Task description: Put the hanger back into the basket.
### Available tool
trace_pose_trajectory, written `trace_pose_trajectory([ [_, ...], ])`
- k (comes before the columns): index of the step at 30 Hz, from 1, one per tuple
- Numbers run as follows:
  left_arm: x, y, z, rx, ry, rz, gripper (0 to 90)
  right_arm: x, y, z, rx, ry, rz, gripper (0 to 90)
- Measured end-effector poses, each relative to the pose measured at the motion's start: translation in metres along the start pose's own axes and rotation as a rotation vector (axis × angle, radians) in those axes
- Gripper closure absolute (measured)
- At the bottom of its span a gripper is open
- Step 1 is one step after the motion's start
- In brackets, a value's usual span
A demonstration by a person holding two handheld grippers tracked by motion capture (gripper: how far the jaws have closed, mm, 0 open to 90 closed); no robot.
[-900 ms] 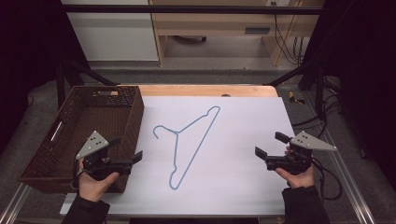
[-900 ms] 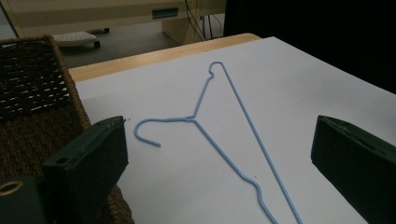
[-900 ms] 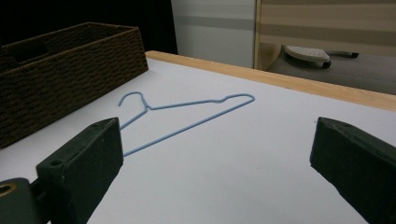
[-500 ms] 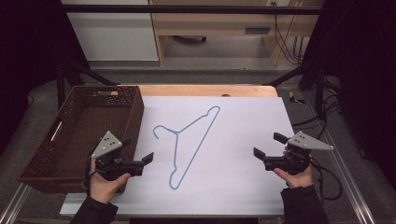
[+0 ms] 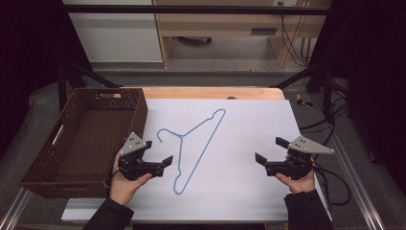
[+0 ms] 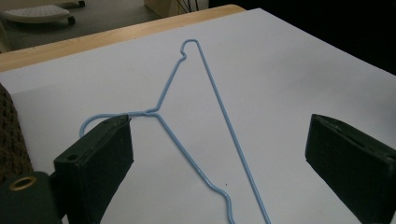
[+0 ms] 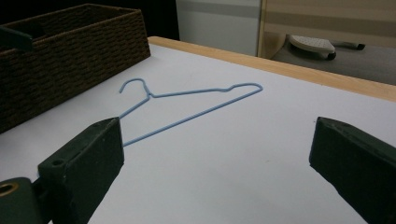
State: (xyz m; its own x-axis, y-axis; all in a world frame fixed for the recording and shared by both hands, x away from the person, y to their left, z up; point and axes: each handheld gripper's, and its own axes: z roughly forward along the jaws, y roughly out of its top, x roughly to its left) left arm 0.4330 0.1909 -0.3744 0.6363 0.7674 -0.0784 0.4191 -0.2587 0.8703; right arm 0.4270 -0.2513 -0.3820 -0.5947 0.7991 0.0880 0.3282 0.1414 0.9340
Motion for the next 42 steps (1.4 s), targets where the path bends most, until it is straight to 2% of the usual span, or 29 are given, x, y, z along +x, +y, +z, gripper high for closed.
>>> trace_pose_trajectory([
  [6,-0.003,0.006,0.02,0.029,0.007,0.005,8.1,0.001,-0.001,0.003,0.012,0.003,-0.007,3.5],
  [12,-0.007,0.011,0.044,0.042,0.007,-0.015,10.3,0.001,-0.002,0.004,0.013,0.003,-0.006,3.6],
  [13,-0.007,0.011,0.044,0.042,0.007,-0.015,10.6,0.001,-0.002,0.004,0.013,0.003,-0.006,3.6],
  [16,-0.008,0.011,0.057,0.057,0.022,-0.022,11.8,0.002,-0.002,0.005,0.015,0.003,-0.007,3.6],
  [22,-0.006,0.008,0.073,0.088,0.046,-0.035,13.4,0.002,-0.002,0.006,0.021,0.006,-0.009,3.6],
  [25,-0.005,0.005,0.081,0.111,0.064,-0.036,16.2,0.003,-0.002,0.007,0.021,0.005,-0.008,3.6],
  [26,-0.003,0.003,0.088,0.137,0.083,-0.029,17.0,0.003,-0.003,0.008,0.023,0.005,-0.007,3.6],
  [30,-0.002,0.001,0.096,0.159,0.1,-0.022,21.6,0.003,-0.003,0.009,0.029,0.007,-0.01,3.6],
  [32,0.0,-0.001,0.106,0.184,0.115,-0.031,24.5,0.003,-0.003,0.009,0.032,0.007,-0.01,3.7],
  [35,0.002,-0.003,0.112,0.196,0.125,-0.035,26.7,0.003,-0.003,0.009,0.032,0.008,-0.01,3.7],
  [36,0.005,-0.004,0.118,0.219,0.134,-0.036,29.5,0.004,-0.004,0.01,0.03,0.008,-0.004,3.7],
  [38,0.007,-0.006,0.122,0.227,0.139,-0.039,30.9,0.004,-0.004,0.01,0.034,0.008,-0.011,3.7],
  [42,0.013,-0.011,0.133,0.267,0.158,-0.048,40.3,0.004,-0.004,0.012,0.037,0.006,-0.01,3.7],
])
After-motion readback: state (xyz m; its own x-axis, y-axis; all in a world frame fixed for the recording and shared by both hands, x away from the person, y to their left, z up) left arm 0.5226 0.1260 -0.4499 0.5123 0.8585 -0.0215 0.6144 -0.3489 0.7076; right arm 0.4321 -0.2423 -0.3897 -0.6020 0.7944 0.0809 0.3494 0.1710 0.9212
